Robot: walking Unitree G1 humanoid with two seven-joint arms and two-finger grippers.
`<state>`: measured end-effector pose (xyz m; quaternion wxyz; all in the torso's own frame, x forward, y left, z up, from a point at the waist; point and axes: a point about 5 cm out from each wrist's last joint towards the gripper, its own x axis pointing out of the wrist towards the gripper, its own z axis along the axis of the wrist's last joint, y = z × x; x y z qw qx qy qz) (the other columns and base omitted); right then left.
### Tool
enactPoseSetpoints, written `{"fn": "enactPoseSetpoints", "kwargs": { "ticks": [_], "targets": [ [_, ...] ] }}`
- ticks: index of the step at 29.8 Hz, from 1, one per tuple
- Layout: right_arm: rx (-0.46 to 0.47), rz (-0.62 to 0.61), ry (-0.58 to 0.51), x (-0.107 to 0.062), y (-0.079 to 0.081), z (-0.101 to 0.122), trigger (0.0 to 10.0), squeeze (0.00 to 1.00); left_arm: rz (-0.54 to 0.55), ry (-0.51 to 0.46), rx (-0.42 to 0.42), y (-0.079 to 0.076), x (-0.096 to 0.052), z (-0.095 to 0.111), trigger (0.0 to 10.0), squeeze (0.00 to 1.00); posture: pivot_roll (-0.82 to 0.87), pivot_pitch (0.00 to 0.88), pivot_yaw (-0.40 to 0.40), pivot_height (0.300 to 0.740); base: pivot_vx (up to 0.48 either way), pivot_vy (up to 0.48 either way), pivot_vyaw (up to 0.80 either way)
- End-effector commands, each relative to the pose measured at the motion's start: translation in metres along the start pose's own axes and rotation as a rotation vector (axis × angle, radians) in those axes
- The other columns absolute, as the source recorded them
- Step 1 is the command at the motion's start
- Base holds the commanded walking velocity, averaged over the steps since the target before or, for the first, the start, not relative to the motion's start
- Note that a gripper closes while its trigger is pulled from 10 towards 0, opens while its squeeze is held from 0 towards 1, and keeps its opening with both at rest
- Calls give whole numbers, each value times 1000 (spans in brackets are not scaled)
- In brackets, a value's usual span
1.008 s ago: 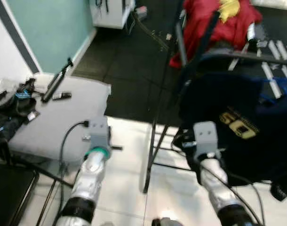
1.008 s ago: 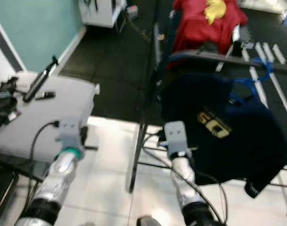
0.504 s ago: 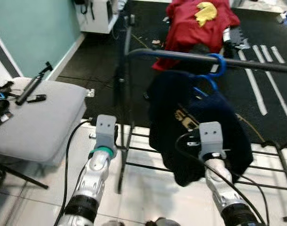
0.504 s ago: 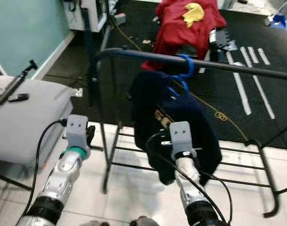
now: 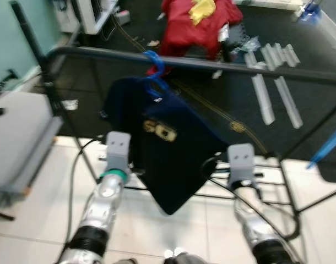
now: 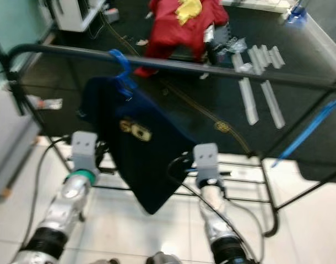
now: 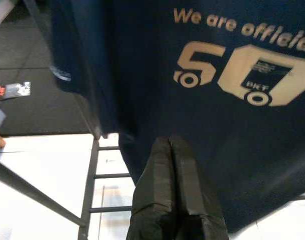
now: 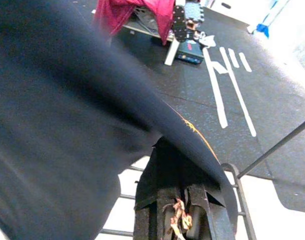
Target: Hang hanger
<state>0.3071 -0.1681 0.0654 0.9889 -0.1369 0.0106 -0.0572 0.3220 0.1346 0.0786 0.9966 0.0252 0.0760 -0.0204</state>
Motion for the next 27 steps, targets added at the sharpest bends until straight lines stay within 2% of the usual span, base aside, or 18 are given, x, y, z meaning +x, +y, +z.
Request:
{"fn": "enactPoseSetpoints", "kwargs": {
  "ticks": [1, 15, 21, 27],
  "targets": [
    [0, 22, 25, -3, 6, -5, 10000, 0, 27, 43, -7, 7, -3, -10, 10000, 0, -23, 57, 23, 740, 0, 420, 0],
    [9, 48, 38, -6, 14, -8, 10000, 0, 36, 26, 14, 10, -1, -7, 10000, 0, -20, 36, 31, 740, 0, 30, 0],
    [7, 54, 44, -8, 15, -9, 10000, 0, 33, 34, 27, 10, 0, -7, 10000, 0, -19, 35, 32, 740, 0, 431, 0],
    [7, 4, 19, -7, 11, -5, 10000, 0, 29, 30, 28, 9, 1, -6, 10000, 0, -21, 40, 35, 740, 0, 0, 0]
  ]
}}
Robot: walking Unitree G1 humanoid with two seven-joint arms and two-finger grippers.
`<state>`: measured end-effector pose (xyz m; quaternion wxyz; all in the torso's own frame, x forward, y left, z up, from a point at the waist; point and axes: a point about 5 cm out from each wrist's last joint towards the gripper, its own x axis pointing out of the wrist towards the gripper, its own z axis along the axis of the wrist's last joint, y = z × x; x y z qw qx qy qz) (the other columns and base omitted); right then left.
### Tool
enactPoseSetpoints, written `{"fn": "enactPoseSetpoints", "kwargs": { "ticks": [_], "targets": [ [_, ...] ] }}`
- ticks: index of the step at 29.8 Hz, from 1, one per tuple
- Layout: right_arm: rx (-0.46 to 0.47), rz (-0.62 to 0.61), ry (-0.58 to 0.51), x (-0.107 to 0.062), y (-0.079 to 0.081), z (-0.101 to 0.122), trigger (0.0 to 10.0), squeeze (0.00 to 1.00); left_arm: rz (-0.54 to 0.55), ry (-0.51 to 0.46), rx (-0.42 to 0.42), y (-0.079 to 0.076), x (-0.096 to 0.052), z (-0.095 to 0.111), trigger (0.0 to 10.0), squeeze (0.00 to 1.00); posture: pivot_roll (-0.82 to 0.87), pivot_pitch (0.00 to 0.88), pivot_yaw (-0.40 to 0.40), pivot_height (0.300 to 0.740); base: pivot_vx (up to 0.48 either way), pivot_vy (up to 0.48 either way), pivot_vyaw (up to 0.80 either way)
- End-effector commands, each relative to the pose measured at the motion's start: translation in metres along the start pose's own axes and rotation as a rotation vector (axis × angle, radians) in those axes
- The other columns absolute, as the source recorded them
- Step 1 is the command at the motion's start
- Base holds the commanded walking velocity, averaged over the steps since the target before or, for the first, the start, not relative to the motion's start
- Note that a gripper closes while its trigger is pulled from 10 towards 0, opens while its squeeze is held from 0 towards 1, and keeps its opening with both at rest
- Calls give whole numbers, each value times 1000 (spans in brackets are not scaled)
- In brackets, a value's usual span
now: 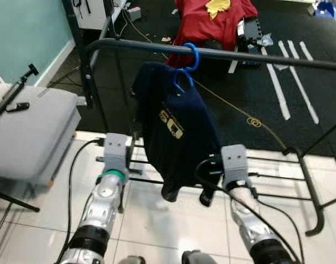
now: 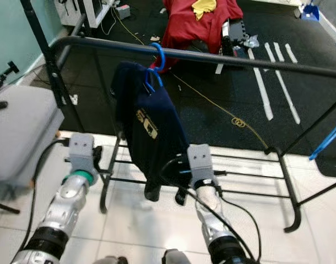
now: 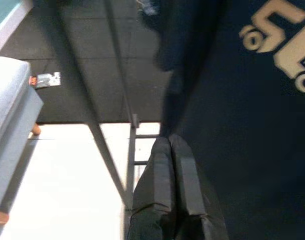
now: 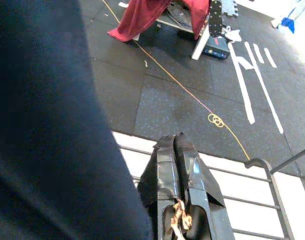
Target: Hang hanger
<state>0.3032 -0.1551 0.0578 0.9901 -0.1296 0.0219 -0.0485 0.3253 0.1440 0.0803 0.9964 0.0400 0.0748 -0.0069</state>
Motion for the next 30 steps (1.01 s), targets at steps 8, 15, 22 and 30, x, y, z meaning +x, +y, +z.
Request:
{"fn": "enactPoseSetpoints", "kwargs": {
  "ticks": [8, 15, 22, 30],
  "targets": [
    [-93, -78, -46, 4, -6, 14, 10000, 0, -14, -4, 6, -2, -2, -1, 10000, 0, -19, 52, 37, 740, 0, 0, 0],
    [-140, -368, -135, 10, -30, 48, 10000, 0, -30, -30, 17, 0, -3, 5, 10000, 0, -18, 63, 38, 740, 0, 0, 0],
    [-92, -442, -266, 10, -41, 83, 10000, 0, -27, -31, 16, 2, -4, 5, 10000, 0, -17, 69, 39, 740, 0, 0, 0],
    [4, -399, -285, 12, -41, 94, 10000, 0, -40, -40, 29, 1, -5, 7, 10000, 0, -17, 73, 40, 740, 0, 0, 0]
  ]
}}
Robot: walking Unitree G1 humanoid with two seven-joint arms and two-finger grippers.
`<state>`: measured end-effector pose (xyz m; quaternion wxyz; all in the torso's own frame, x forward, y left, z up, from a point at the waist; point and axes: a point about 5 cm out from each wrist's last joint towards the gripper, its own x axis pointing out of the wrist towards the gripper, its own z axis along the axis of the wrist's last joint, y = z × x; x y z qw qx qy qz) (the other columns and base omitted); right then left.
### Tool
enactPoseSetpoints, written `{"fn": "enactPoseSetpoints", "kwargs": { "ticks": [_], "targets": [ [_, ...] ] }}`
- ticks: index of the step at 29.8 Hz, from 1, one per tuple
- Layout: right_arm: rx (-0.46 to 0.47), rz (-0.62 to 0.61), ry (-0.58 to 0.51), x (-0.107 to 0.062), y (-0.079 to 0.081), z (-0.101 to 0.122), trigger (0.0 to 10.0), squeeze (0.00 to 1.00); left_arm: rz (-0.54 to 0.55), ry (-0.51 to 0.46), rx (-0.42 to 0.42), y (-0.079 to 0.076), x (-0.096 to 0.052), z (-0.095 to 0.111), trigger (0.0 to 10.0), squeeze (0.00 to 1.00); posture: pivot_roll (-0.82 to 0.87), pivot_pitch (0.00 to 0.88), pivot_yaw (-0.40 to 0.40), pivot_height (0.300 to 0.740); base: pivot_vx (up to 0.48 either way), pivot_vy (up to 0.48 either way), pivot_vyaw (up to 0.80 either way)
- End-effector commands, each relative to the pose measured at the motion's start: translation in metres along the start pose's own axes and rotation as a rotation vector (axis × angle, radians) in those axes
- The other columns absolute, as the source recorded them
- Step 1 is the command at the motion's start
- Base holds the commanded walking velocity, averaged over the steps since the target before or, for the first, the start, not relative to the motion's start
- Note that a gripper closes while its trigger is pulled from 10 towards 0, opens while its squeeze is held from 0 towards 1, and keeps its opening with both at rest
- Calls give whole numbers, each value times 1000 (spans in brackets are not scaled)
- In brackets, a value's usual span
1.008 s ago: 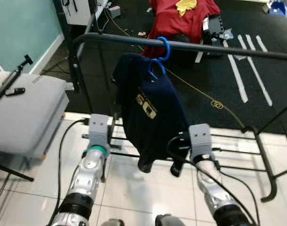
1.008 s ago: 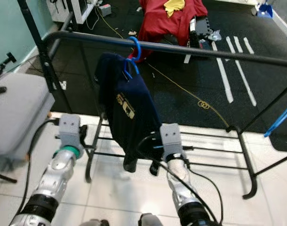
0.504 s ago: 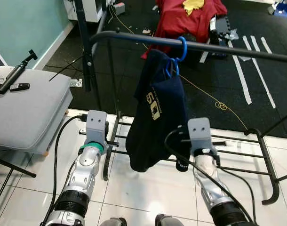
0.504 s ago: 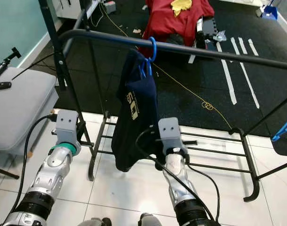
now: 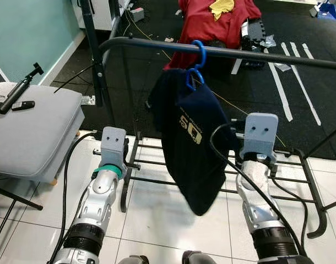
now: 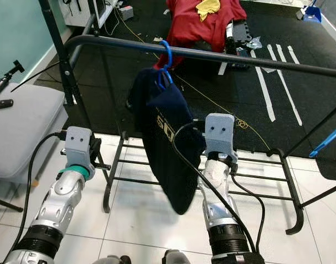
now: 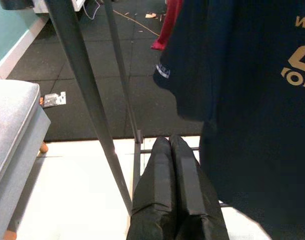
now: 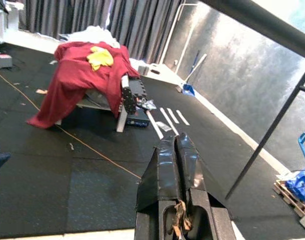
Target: Hang hanger
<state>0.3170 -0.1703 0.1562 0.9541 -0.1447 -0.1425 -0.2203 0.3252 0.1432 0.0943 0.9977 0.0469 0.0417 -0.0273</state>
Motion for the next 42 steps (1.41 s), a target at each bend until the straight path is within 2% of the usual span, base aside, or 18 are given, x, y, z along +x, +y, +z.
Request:
{"fn": "enactPoseSetpoints", "kwargs": {
  "ticks": [1, 5, 7, 8, 10, 13, 14, 15, 16, 17, 18, 19, 20, 21, 23, 25, 42],
  "targets": [
    [18, -11, 3, 1, -2, 2, 10000, 0, -3, 28, 11, 1, -3, -7, 10000, 0, -17, 73, 40, 740, 0, 0, 0],
    [18, -11, 3, 1, -2, 2, 10000, 0, -3, 28, 11, 1, -3, -7, 10000, 0, -17, 73, 40, 740, 0, 0, 0],
    [76, 53, -32, 6, -2, 18, 10000, 0, 3, 27, 17, 5, -3, -5, 10000, 0, -17, 79, 48, 740, 0, 0, 0],
    [76, 53, -32, 6, -2, 18, 10000, 0, 3, 27, 17, 5, -3, -5, 10000, 0, -17, 79, 48, 740, 0, 0, 0],
    [92, 88, -71, 11, -5, 33, 10000, 0, 8, 26, 21, 7, -3, -4, 10000, 0, -17, 79, 48, 740, 0, 0, 0],
    [92, 91, -78, 11, -6, 36, 10000, 0, 9, 26, 22, 8, -3, -4, 10000, 0, -17, 79, 48, 740, 0, 0, 0],
    [20, 43, -22, 14, -15, 26, 10000, 0, 1, 30, 22, 6, -3, -4, 10000, 0, -20, 81, 52, 740, 0, 0, 0],
    [20, 43, -22, 14, -15, 26, 10000, 0, 1, 30, 22, 6, -3, -4, 10000, 0, -20, 81, 52, 740, 0, 0, 0],
    [-52, 17, 85, 15, -25, 7, 10000, 0, -5, 33, 23, 5, -4, -4, 10000, 0, -22, 83, 53, 740, 0, 0, 0],
    [-80, 8, 211, 10, -34, -16, 10000, 0, -12, 37, 26, 3, -4, -5, 10000, 0, -19, 83, 52, 740, 0, 0, 0],
    [-80, 8, 211, 10, -34, -16, 10000, 0, -12, 37, 26, 3, -4, -5, 10000, 0, -19, 83, 52, 740, 0, 0, 0],
    [-74, 18, 313, 2, -40, -35, 10000, 0, -16, 40, 26, 2, -5, -6, 10000, 0, -17, 86, 52, 740, 0, 0, 0],
    [-74, 18, 313, 2, -40, -35, 10000, 0, -16, 40, 26, 2, -5, -6, 10000, 0, -17, 86, 52, 740, 0, 0, 0],
    [-80, 30, 352, -8, -46, -48, 10000, 0, -18, 41, 27, 1, -6, -6, 10000, 0, -15, 87, 51, 740, 0, 0, 0],
    [-67, 43, 343, -21, -53, -54, 10000, 0, -22, 40, 28, 1, -7, -6, 10000, 0, -18, 90, 53, 740, 0, 0, 0],
    [-63, 49, 338, -23, -55, -54, 10000, 0, -23, 40, 29, 1, -7, -6, 10000, 0, -18, 90, 53, 740, 0, 0, 0],
    [-52, 72, 368, -25, -58, -50, 10000, 0, -25, 45, 30, 1, -8, -5, 10000, 0, -18, 90, 53, 740, 0, 0, 0]
  ]
}}
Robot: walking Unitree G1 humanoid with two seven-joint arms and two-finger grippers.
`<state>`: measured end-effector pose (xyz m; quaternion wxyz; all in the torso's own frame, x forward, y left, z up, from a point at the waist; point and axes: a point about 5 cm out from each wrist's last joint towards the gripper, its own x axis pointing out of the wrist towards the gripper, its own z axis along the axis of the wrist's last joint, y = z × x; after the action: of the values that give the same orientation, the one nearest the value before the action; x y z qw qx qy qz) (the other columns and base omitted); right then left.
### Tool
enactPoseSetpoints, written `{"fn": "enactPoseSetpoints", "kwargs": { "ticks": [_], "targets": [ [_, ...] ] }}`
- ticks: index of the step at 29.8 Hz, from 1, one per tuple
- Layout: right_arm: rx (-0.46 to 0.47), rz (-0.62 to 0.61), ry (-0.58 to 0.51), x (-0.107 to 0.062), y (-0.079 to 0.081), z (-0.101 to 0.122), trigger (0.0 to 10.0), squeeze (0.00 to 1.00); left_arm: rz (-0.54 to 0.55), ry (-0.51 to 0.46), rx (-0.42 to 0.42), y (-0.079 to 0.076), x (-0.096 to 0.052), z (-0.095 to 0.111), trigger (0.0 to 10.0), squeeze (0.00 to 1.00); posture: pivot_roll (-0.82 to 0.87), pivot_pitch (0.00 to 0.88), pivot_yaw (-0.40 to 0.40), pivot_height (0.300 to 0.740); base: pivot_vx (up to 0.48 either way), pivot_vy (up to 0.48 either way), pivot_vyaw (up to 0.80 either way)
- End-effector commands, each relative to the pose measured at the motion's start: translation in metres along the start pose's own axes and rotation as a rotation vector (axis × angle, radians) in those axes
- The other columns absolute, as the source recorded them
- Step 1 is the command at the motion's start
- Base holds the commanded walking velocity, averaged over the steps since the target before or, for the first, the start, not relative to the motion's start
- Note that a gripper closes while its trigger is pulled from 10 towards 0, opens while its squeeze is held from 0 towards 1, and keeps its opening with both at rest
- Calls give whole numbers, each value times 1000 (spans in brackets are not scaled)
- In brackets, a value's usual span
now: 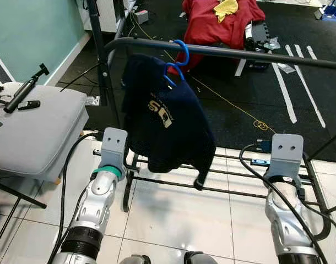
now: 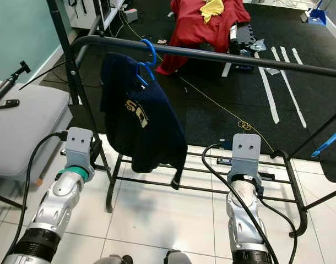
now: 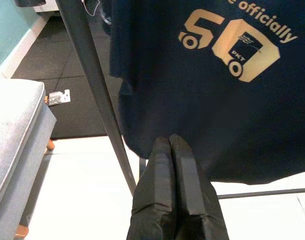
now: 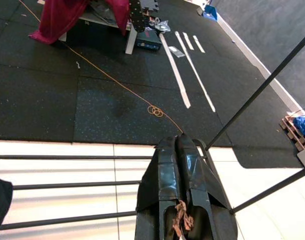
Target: Hang hanger
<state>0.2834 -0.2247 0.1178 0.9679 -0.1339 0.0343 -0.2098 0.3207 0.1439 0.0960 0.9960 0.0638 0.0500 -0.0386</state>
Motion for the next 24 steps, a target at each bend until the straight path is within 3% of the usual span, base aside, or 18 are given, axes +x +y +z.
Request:
{"fn": "enactPoseSetpoints", "kwargs": {
  "ticks": [1, 8, 10, 11, 12, 13, 14, 15, 16, 17, 18, 19, 24],
  "targets": [
    [0, -2, 24, -2, -3, -5, 10000, 0, -4, 29, -4, 0, -4, -7, 10000, 0, -18, 90, 53, 740, 0, 0, 0],
    [-1, 0, 28, -3, -4, -4, 10000, 0, -4, 29, -4, 0, -4, -6, 10000, 0, -18, 90, 53, 740, 0, 0, 0],
    [-37, -1, 19, -6, -4, -9, 10000, 0, -7, 28, -4, -1, -4, -7, 10000, 0, -22, 95, 53, 740, 0, 0, 0],
    [-2, -76, -128, -6, -17, 15, 10000, 1000, 5, 0, -18, 3, -6, -4, 10000, 0, -27, 92, 52, 740, 0, 0, 0],
    [63, -52, -251, -4, -17, 41, 10000, 1000, 19, -33, -29, 8, -6, 1, 10000, 0, -27, 87, 49, 740, 0, 0, 0],
    [63, -52, -251, -4, -17, 41, 10000, 1000, 19, -33, -29, 8, -6, 1, 10000, 0, -27, 87, 49, 740, 0, 0, 0],
    [84, 12, -307, 0, -9, 59, 10000, 1000, 32, -49, -27, 12, -5, 5, 10000, 0, -17, 81, 31, 740, 0, 0, 0],
    [61, 116, -284, 6, 6, 64, 10000, 1000, 42, -54, -20, 15, -5, 6, 10000, 0, -15, 82, 31, 740, 0, 0, 0],
    [61, 116, -284, 6, 6, 64, 10000, 1000, 42, -54, -20, 15, -5, 6, 10000, 0, -15, 82, 31, 740, 0, 0, 0],
    [39, 129, -245, 7, 10, 56, 10000, 533, 39, -47, -16, 14, -6, 5, 10000, 0, -16, 82, 30, 740, 0, 0, 0],
    [39, 129, -245, 7, 10, 56, 10000, 533, 39, -47, -16, 14, -6, 5, 10000, 0, -16, 82, 30, 740, 0, 0, 0],
    [34, 132, -232, 6, 10, 52, 10000, 0, 38, -44, -16, 13, -7, 4, 10000, 0, -16, 82, 29, 740, 0, 0, 0],
    [16, 139, -204, 5, 12, 45, 10000, 0, 32, -40, -10, 12, -7, 3, 10000, 0, -15, 84, 29, 740, 0, 0, 0]
  ]
}}
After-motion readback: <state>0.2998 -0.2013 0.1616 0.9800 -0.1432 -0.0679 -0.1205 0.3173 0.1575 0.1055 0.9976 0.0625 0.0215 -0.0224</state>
